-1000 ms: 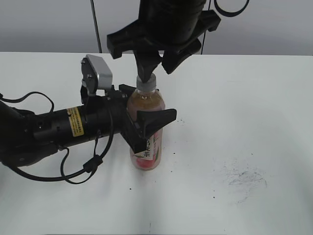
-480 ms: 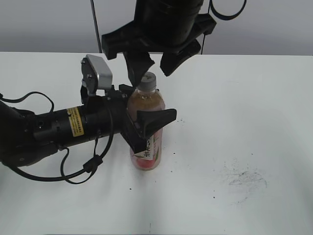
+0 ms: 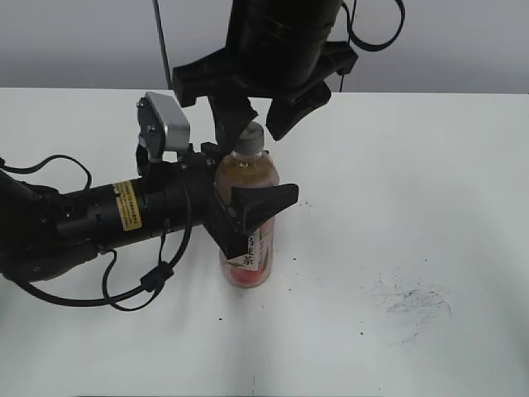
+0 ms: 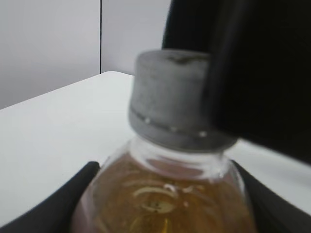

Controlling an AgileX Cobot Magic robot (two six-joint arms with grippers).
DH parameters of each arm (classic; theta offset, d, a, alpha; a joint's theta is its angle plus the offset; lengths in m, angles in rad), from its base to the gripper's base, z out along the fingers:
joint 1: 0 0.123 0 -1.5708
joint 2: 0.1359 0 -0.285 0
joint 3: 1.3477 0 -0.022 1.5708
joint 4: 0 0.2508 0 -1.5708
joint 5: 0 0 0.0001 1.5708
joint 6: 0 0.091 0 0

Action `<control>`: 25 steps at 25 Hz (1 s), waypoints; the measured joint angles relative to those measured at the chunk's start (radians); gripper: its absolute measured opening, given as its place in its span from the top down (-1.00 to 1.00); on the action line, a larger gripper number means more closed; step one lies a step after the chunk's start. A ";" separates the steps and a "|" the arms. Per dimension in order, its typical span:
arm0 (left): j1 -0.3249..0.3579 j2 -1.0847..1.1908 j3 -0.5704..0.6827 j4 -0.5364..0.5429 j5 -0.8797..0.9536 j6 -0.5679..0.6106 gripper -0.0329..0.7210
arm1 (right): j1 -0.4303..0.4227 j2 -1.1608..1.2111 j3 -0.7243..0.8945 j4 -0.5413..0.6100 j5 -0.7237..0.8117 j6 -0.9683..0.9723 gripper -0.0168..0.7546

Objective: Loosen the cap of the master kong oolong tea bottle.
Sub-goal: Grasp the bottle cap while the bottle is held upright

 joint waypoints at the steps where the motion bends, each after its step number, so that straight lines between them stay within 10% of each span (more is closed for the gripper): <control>1: 0.000 0.000 0.000 0.000 0.000 0.000 -0.27 | 0.000 0.000 0.000 0.000 0.000 0.000 -0.18; 25: 0.000 0.000 0.000 0.000 0.000 0.000 -0.27 | 0.000 0.015 0.000 0.004 0.015 -0.011 0.18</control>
